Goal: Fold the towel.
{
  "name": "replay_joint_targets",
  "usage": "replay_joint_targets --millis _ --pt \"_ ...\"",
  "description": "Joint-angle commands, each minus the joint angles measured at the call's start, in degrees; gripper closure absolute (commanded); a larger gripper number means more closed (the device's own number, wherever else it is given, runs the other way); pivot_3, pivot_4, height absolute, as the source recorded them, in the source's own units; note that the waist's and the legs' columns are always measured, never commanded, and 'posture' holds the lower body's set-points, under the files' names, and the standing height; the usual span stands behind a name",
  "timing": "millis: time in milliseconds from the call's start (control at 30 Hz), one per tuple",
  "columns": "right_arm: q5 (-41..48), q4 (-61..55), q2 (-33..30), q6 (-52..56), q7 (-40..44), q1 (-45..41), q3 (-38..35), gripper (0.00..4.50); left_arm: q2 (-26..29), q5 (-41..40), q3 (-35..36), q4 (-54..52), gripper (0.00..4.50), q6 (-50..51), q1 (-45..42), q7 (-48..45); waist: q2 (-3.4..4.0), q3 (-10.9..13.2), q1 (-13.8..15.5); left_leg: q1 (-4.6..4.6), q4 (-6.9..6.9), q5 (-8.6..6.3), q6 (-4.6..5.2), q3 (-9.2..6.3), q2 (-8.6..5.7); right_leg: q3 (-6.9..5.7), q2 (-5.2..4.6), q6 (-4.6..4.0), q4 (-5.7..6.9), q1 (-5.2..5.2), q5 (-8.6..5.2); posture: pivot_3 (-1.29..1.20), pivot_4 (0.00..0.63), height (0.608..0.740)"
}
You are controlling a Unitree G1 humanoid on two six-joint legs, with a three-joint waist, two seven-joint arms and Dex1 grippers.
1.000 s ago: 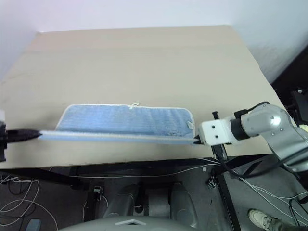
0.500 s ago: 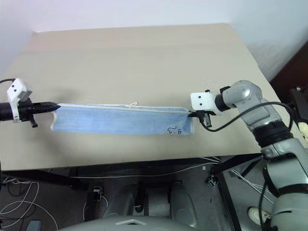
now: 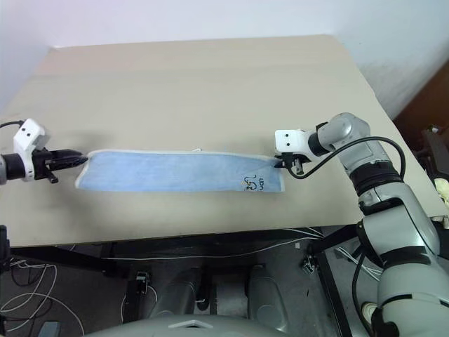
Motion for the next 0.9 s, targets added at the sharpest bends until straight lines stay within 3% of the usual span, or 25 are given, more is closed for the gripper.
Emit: replay_joint_targets --millis 33,167,200,367,633,900 --pt "0.7 -0.3 -0.6 0.0 1.2 -1.9 -2.8 2.10 2.0 -0.3 2.7 -0.5 1.77 -1.4 0.1 1.3 0.00 0.0 0.0 0.00 0.00 0.00 -0.01 -0.01 0.00 0.00 0.00 0.00 0.01 0.00 0.00 0.00 0.150 0.740" --pt "4.3 -3.3 -1.7 3.7 1.6 -0.5 -7.4 0.72 2.4 -1.5 4.9 -2.0 0.37 -3.3 0.9 1.6 0.00 0.0 0.1 0.01 0.01 0.00 -0.01 -0.01 0.00 0.00 -0.02 0.00 0.01 0.01 0.00 0.00 0.150 0.740" --pt "6.0 -5.0 -2.2 6.0 2.0 0.3 -9.1 0.71 2.5 -2.2 5.9 -2.6 0.05 -4.2 1.3 1.6 0.00 0.0 0.1 0.00 0.01 0.00 -0.01 -0.01 -0.01 0.01 -0.04 0.00 0.00 0.00 0.00 0.00 0.150 0.740" --pt "14.0 -15.4 -4.3 21.1 2.0 6.9 -17.1 0.71 1.8 -6.7 10.7 -8.0 0.02 -2.8 4.5 -1.9 -0.01 0.0 0.1 0.00 -0.03 0.00 -0.02 -0.03 0.00 0.02 -0.15 -0.01 -0.03 0.01 0.00 0.00 0.150 0.740" --pt "36.3 -46.0 -4.1 69.9 -10.8 25.6 -36.1 0.71 -3.7 -22.0 15.7 -45.9 0.02 17.6 24.8 -6.2 0.02 0.0 0.3 -0.01 -0.10 -0.02 -0.02 -0.07 0.04 0.21 -0.27 -0.05 -0.07 0.00 -0.01 0.00 0.150 0.740" --pt "48.2 -51.0 2.6 101.1 -22.8 32.7 -53.2 0.71 -11.0 -27.6 11.3 -69.3 0.02 26.1 35.1 -1.2 0.03 0.0 0.4 0.09 -0.16 -0.04 -0.04 -0.06 0.08 0.25 -0.30 -0.23 -0.19 0.11 -0.08 0.00 0.150 0.740"
